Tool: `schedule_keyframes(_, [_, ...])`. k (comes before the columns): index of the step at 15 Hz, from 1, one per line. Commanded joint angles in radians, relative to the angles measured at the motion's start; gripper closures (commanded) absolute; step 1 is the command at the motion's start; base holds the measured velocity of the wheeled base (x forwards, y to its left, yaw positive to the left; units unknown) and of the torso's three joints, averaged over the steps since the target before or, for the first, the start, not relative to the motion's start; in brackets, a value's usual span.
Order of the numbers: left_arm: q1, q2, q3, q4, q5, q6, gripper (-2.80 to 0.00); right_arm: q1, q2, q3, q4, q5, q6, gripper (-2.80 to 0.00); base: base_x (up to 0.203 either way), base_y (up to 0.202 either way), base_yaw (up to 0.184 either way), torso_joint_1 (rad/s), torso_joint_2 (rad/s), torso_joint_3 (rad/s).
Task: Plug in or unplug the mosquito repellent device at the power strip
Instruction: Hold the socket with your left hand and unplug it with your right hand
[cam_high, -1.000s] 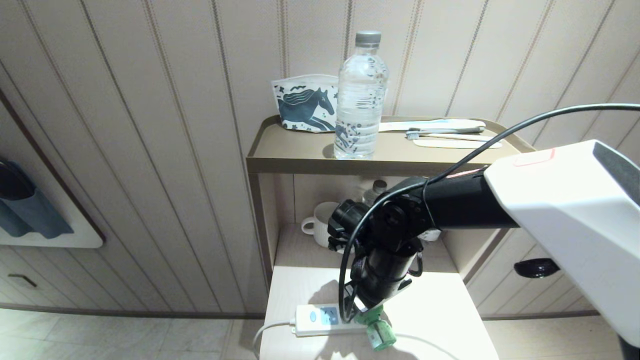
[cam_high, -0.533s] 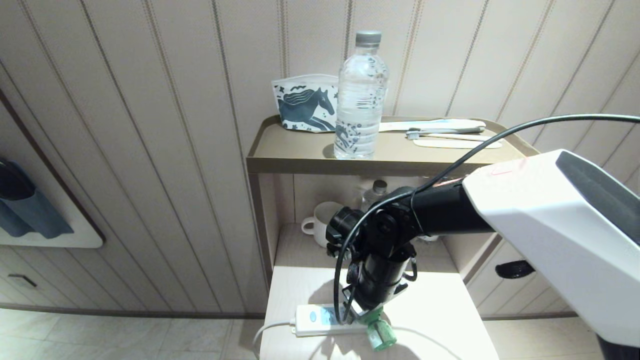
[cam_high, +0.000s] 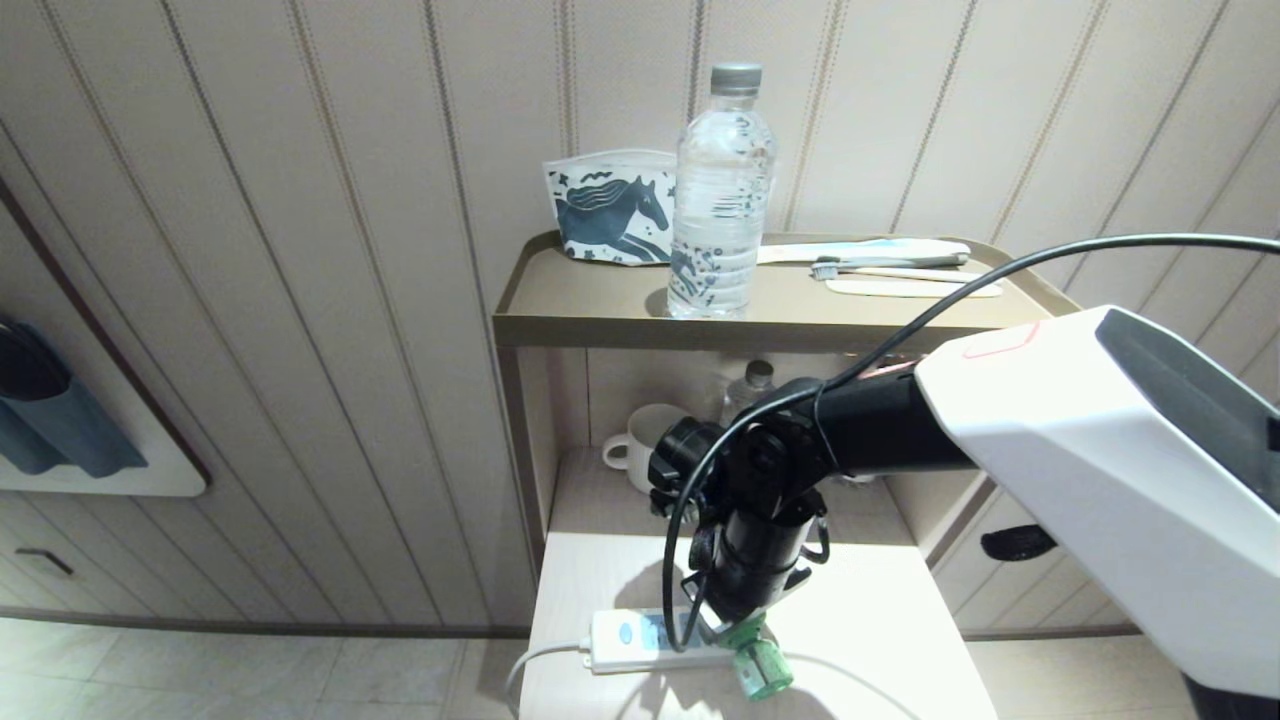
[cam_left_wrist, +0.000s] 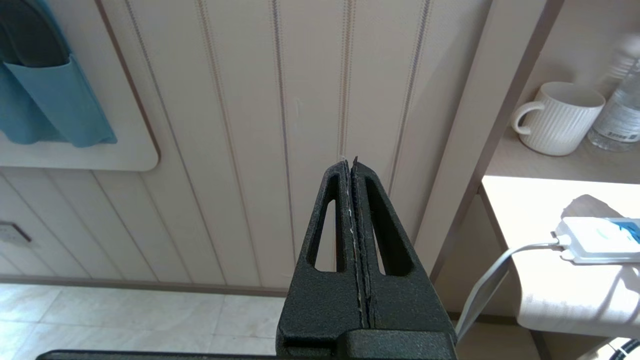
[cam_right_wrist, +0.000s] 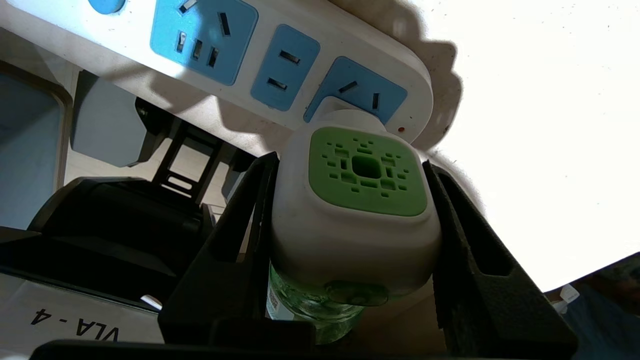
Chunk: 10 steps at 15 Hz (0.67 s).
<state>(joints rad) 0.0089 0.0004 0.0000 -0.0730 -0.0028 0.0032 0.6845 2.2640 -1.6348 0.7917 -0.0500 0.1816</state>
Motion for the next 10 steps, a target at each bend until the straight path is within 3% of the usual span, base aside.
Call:
schedule_keyframes(1, [0.000,0.000,0.000,0.000,0.002,0.010,0.00,0.000,0.004,-0.002,0.004,-0.001,0.002,0.00,0.000,0.000,0.000,0.000,0.00,0.000])
schedule_keyframes(8, [0.000,0.005,0.000,0.037,0.010,0.016,0.00,-0.002,0.005,0.004,0.004,-0.002,0.002,0.00,0.000,0.000,0.000,0.000,0.00,0.000])
schedule_keyframes(10, [0.000,0.050,-0.068,0.089,0.014,0.016,0.00,-0.003,-0.006,0.006,0.004,-0.004,0.002,0.00,0.000,0.000,0.000,0.000,0.00,0.000])
